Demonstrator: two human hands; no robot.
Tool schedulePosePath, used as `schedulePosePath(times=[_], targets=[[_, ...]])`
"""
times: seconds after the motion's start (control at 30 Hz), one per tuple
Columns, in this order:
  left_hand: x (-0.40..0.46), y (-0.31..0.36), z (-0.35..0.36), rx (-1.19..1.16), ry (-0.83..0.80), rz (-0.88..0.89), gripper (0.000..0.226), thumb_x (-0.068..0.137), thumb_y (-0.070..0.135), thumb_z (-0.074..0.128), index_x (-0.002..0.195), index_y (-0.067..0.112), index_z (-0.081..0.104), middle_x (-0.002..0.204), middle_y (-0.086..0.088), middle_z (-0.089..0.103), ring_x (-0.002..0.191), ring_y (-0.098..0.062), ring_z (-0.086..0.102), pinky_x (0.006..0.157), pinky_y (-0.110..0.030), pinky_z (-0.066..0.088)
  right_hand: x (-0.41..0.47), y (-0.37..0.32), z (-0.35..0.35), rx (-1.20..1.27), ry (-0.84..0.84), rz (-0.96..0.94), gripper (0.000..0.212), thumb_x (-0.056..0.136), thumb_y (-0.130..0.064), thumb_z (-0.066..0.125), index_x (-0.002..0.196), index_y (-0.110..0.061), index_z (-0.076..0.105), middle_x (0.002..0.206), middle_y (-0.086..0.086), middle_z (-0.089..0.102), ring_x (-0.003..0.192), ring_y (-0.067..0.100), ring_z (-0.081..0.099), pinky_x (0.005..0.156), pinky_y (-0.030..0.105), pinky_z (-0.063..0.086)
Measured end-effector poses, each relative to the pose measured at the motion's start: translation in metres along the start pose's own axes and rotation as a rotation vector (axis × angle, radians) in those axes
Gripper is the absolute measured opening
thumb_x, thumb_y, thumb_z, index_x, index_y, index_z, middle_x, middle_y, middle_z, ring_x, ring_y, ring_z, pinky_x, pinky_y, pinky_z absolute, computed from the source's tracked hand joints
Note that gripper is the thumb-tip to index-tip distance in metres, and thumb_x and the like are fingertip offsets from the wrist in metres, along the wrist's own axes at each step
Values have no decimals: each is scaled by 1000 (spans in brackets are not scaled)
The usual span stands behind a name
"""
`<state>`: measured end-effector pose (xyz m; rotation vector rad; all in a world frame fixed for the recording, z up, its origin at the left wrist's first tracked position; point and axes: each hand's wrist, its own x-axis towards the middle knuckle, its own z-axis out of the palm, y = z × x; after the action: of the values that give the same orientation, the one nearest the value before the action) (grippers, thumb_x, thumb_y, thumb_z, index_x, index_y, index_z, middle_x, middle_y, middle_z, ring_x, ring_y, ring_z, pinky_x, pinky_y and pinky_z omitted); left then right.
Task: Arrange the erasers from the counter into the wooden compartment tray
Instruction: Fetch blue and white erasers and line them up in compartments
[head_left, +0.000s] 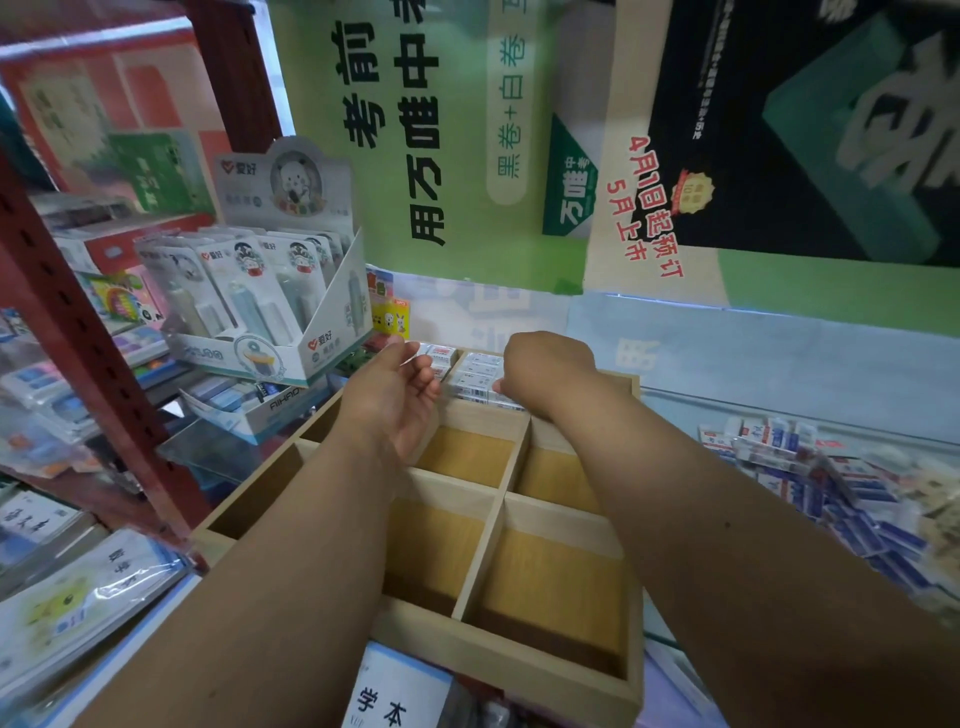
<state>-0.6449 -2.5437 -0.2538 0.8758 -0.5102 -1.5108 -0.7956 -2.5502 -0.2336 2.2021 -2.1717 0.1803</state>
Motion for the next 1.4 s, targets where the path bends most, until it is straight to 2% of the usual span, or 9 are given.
schedulePosePath(times=[0.13,0.2,0.27,0.33,0.43,0.5,0.83,1.13,1.4], targets=[[-2,1,-1,9,-21,5,21,100,24,51,87,10,59,67,-2,54,57,-8,47,61,-18,45,3,6,-8,56,-124,-35,29,96,-40,48,85,-13,52,96,4,58,86,24,51,70,29,41],[-2,3,-3,25,-37,21,20,99,24,51,86,11,58,66,-1,53,56,-8,46,59,-18,44,1,19,-16,123,-169,-57,40,99,-40,41,111,-7,61,126,9,57,110,27,53,92,32,42],[-2,5,-5,44,-60,42,20,99,24,51,85,11,57,64,-1,54,56,-9,47,59,-19,44,-9,39,-27,257,-82,-26,43,97,-40,45,130,-14,55,141,6,48,126,25,45,102,32,35],[-4,6,-6,58,-93,66,19,98,25,52,85,12,57,61,0,55,55,-9,48,58,-20,43,-22,64,-38,378,32,-20,37,93,-40,55,122,-17,62,129,3,58,110,20,54,91,28,41],[-8,5,-5,98,-146,100,20,98,26,50,86,12,55,60,1,54,52,-9,49,54,-20,43,-49,102,-51,492,-16,37,31,89,-39,62,109,-16,68,90,-3,64,76,11,56,72,23,40],[-11,3,0,165,-168,114,18,99,25,48,87,12,54,59,1,54,49,-9,48,48,-20,43,-68,127,-59,479,-24,96,32,87,-41,63,109,-18,67,77,-8,61,67,7,57,63,23,41],[-55,-23,58,331,-238,-25,20,101,26,44,85,18,53,67,1,51,49,-10,43,47,-20,35,-137,186,-59,159,-141,128,49,79,-54,66,117,-23,59,105,-2,54,92,16,55,77,28,42],[-108,-62,82,221,-311,-185,22,99,24,47,80,18,56,57,3,55,45,-8,46,41,-15,40,-168,162,-38,-165,-193,-77,50,67,-52,76,92,-27,41,82,-11,42,88,14,37,77,30,31],[-125,-74,82,66,-260,-245,21,99,19,48,81,12,57,53,-1,55,41,-9,51,43,-16,45,-161,155,-38,-189,-170,-96,42,67,-35,75,94,-22,46,72,-10,42,81,18,48,53,26,26]])
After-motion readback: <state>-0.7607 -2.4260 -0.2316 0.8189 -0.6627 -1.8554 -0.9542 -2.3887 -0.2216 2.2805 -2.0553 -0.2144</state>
